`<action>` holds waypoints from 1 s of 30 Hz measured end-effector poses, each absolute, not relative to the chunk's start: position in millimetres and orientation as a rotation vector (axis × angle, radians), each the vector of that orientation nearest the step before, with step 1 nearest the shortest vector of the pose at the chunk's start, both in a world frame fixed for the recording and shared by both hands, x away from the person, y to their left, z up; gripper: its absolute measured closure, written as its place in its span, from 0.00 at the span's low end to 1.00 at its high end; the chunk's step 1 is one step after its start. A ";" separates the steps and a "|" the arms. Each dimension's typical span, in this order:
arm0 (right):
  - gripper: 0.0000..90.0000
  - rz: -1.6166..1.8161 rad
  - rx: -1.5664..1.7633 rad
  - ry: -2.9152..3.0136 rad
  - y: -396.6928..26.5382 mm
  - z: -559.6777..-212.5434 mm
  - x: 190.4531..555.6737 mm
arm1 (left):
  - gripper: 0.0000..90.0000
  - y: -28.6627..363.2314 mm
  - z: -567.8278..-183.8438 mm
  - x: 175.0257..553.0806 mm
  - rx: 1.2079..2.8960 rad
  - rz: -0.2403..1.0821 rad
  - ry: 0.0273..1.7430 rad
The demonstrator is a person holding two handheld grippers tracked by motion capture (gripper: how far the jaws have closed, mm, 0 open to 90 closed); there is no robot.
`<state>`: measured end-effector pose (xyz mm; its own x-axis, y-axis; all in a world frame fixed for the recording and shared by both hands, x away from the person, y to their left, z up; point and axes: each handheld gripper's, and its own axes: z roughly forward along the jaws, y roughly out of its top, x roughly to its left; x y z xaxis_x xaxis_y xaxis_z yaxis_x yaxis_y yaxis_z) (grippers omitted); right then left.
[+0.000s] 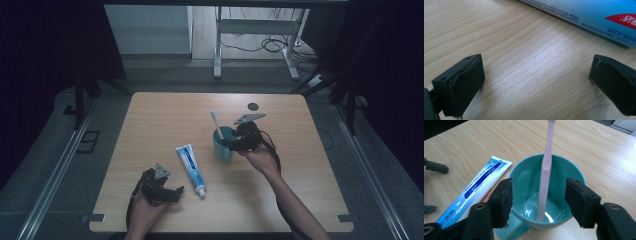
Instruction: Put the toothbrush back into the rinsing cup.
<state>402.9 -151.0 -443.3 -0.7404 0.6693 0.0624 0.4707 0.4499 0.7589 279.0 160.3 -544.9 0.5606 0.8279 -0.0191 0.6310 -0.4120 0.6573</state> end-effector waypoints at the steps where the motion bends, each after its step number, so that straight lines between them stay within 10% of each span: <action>1: 0.41 1.169 0.988 2.454 -151.7 -442.6 401.6 | 0.00 160.3 -544.9 279.0 2.176 0.413 1.165; 30: 0.35 1.227 1.035 2.432 -191.9 -440.7 377.8 | 0.00 160.4 -544.9 279.1 2.177 0.415 1.162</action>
